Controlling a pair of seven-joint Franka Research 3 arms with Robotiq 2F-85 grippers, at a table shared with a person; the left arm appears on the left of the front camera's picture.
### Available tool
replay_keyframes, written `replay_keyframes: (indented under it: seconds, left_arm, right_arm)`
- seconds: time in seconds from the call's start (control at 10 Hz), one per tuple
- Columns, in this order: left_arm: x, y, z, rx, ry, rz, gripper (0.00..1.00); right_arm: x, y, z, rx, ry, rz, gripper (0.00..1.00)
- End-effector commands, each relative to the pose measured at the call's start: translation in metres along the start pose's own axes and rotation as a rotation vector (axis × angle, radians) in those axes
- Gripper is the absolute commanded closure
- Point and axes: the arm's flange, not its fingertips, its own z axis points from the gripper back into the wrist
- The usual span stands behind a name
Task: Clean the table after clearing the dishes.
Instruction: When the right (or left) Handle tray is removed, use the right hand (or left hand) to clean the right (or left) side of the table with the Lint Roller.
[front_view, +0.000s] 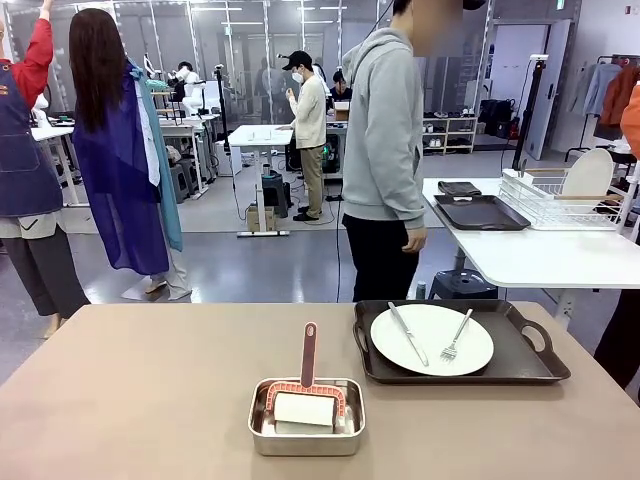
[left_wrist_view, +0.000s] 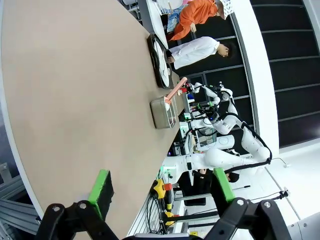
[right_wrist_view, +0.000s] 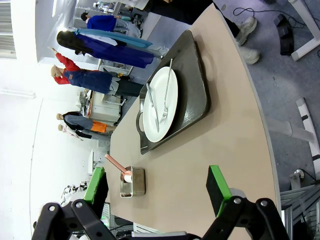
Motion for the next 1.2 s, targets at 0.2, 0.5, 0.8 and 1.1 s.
replay_keyframes:
  seconds: [0.2,0.5,0.8,1.1]
  left_arm:
    - [-0.0030,-0.0024,0.0010,0.003,-0.004,0.003,0.00]
    - [-0.0030,-0.0024,0.0010,0.003,-0.004,0.003,0.00]
    - [-0.0030,-0.0024,0.0010,0.003,-0.004,0.003,0.00]
    - [-0.0030,-0.0024,0.0010,0.003,-0.004,0.003,0.00]
  right_arm:
    - [-0.0005,0.0016,0.0017,0.010,-0.004,0.006,0.00]
    - [-0.0005,0.0016,0.0017,0.010,-0.004,0.006,0.00]
    - [-0.0005,0.0016,0.0017,0.010,-0.004,0.006,0.00]
    - [-0.0005,0.0016,0.0017,0.010,-0.004,0.006,0.00]
